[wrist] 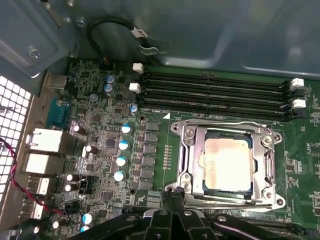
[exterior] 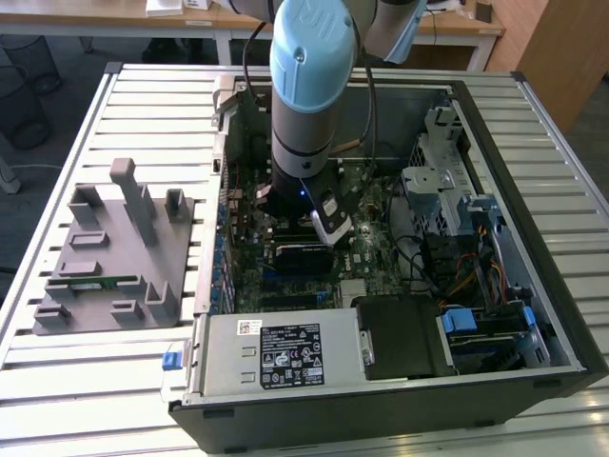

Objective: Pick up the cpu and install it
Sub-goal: 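Install the second cpu locking lever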

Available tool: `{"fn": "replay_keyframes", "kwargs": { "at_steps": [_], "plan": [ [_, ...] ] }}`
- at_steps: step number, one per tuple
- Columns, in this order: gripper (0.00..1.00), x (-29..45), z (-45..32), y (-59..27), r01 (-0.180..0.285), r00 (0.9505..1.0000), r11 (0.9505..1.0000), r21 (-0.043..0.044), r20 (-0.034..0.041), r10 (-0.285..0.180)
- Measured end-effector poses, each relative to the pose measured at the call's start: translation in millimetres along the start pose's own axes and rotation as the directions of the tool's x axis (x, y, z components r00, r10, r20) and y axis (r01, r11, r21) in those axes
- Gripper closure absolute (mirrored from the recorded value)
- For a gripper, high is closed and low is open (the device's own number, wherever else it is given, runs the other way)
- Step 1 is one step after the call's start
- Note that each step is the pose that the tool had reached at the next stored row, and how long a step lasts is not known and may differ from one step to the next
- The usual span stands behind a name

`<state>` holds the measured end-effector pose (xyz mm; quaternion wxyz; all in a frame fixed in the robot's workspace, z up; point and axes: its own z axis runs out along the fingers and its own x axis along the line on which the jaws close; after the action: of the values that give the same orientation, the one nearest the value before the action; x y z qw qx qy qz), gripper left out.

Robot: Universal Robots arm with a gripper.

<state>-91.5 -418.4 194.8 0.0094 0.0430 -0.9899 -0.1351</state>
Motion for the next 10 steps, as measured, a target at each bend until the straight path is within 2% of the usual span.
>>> {"fn": "replay_keyframes", "kwargs": {
  "at_steps": [4,8,10],
  "plan": [
    [0.89,0.5,1.7,-0.6,0.0,1.0,1.0,-0.0082,0.0003,0.0],
    [0.89,1.2,3.3,-0.8,0.001,1.0,0.9998,-0.0216,0.002,-0.001],
    [0.89,1.8,3.4,-0.8,0.001,1.0,0.9997,-0.0255,0.0021,-0.001]
  ]
}}
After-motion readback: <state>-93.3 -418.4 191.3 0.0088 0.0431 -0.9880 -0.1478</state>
